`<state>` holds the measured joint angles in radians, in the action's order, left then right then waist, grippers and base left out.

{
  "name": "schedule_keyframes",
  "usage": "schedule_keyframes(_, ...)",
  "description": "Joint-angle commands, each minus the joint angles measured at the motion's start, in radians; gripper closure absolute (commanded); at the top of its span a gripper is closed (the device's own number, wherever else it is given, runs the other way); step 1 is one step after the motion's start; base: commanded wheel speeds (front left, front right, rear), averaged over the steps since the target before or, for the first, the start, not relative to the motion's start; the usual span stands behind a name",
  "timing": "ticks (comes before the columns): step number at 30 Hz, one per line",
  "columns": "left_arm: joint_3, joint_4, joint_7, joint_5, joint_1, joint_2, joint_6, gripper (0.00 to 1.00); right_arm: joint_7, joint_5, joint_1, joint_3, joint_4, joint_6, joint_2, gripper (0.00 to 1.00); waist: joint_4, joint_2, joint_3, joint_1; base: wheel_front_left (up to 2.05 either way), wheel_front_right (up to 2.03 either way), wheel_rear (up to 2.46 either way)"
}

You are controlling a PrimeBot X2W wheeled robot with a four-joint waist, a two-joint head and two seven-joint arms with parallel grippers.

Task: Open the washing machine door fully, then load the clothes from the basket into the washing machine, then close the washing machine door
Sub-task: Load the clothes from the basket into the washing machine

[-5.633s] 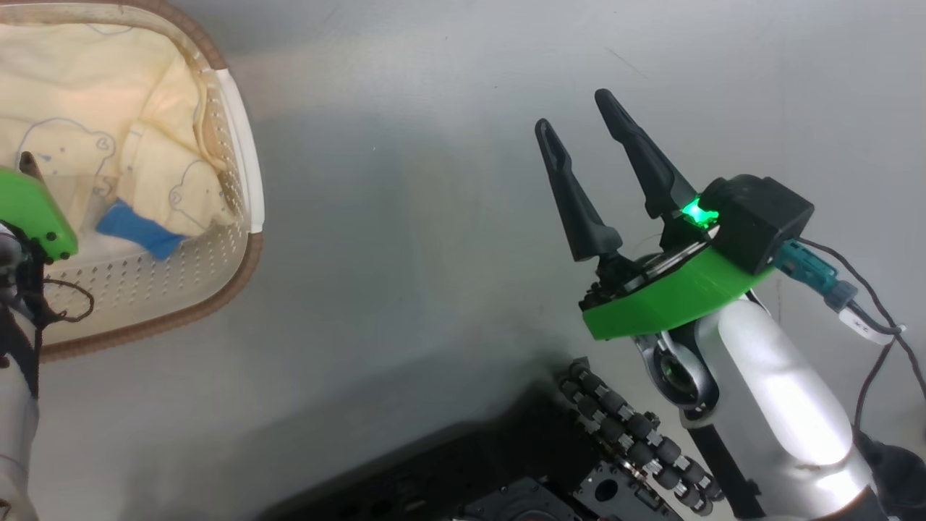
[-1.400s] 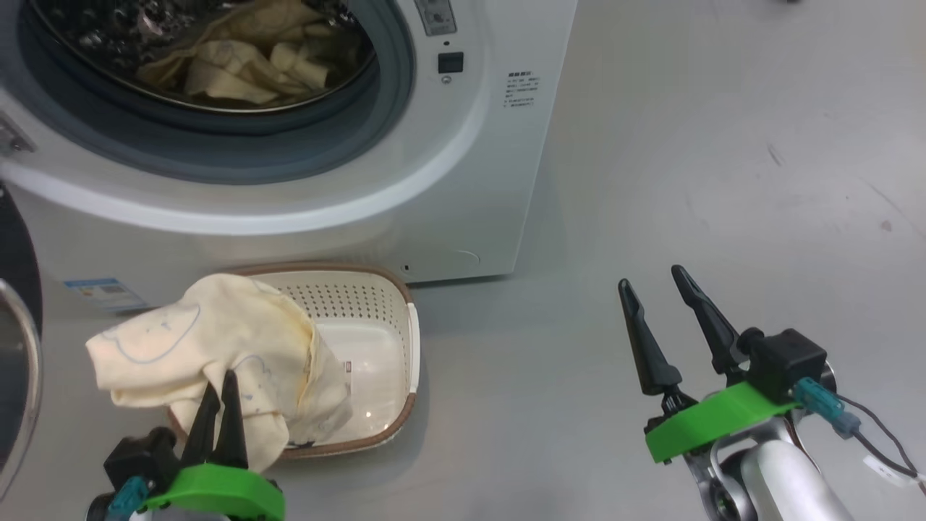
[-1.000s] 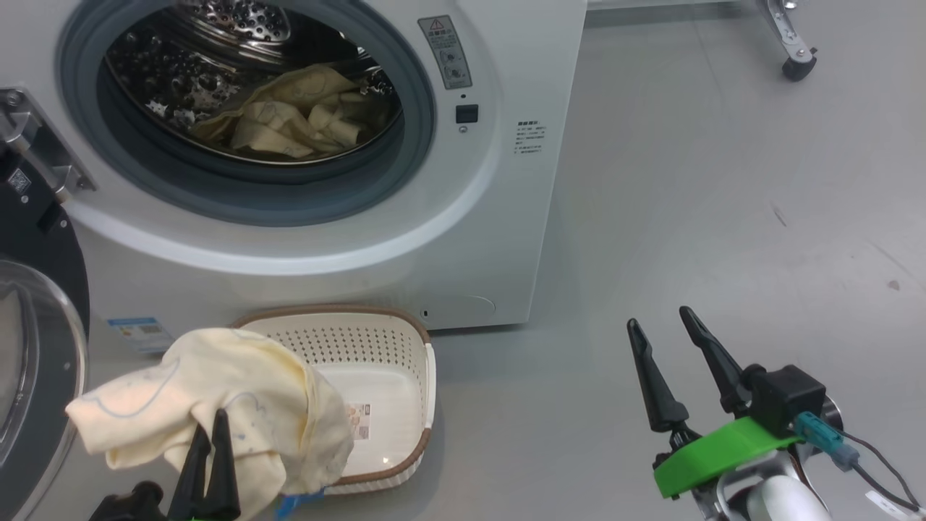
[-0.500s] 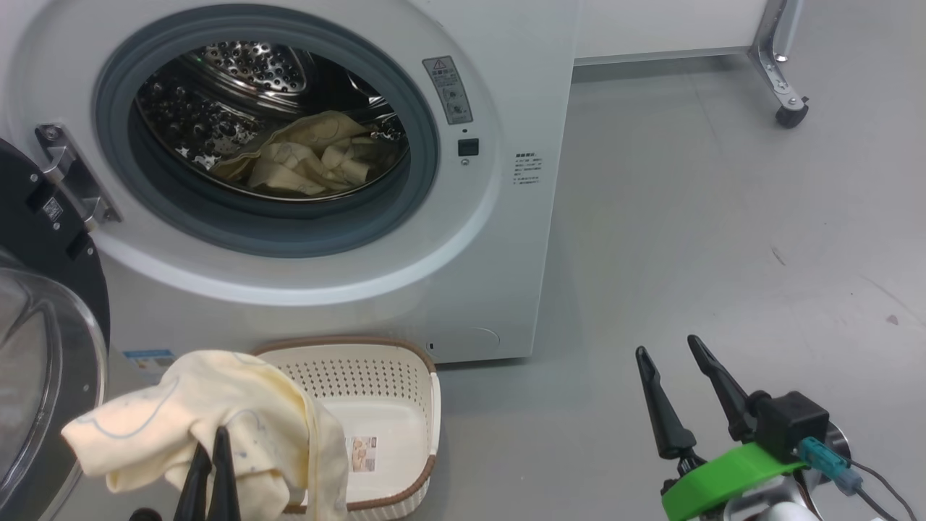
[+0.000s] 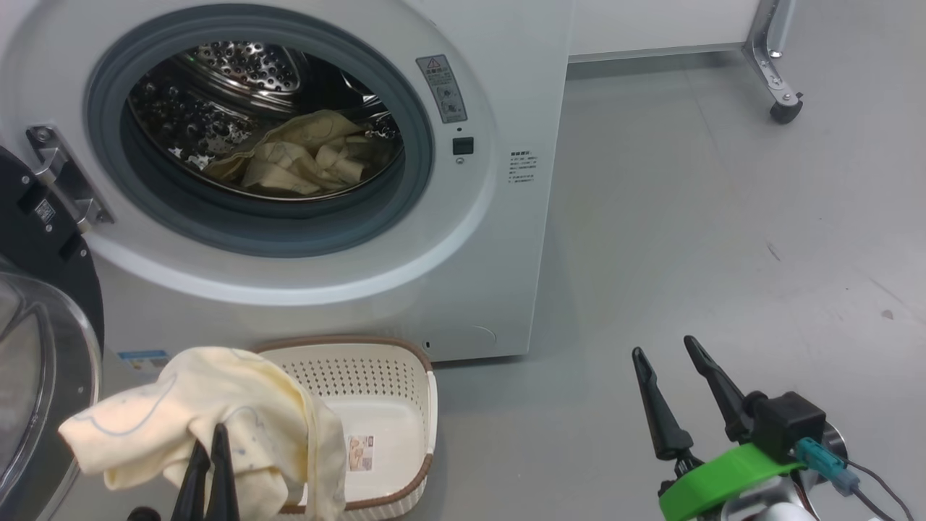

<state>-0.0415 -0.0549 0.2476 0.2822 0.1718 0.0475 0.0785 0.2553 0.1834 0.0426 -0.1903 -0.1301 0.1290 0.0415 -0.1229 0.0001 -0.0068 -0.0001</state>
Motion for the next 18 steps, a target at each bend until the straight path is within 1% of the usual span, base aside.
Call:
schedule_keyframes(1,0.032,0.042,0.014,-0.011,-0.028,0.003,0.005,1.00,0.006,0.005,-0.027,-0.022,0.037,0.002,0.009,0.00,-0.001,-0.0001,0.002,0.0001,0.00,0.00,0.00)
schedule_keyframes(8,0.007,0.042,0.014,-0.023,-0.055,0.003,0.016,1.00,0.006,0.013,-0.037,-0.034,0.041,0.002,0.009,0.00,-0.005,-0.0001,0.034,0.0001,0.00,0.00,0.00)
schedule_keyframes(14,-0.012,0.040,0.014,-0.047,-0.136,0.004,0.029,1.00,0.006,0.038,-0.070,-0.041,0.048,0.002,0.009,0.00,-0.019,-0.0001,0.084,0.0001,0.00,0.00,0.00)
schedule_keyframes(18,-0.017,0.017,0.014,-0.061,-0.216,0.022,0.035,1.00,0.006,0.054,-0.089,-0.049,0.050,0.002,0.009,0.00,-0.028,-0.0001,0.121,0.0001,0.00,0.00,0.00)
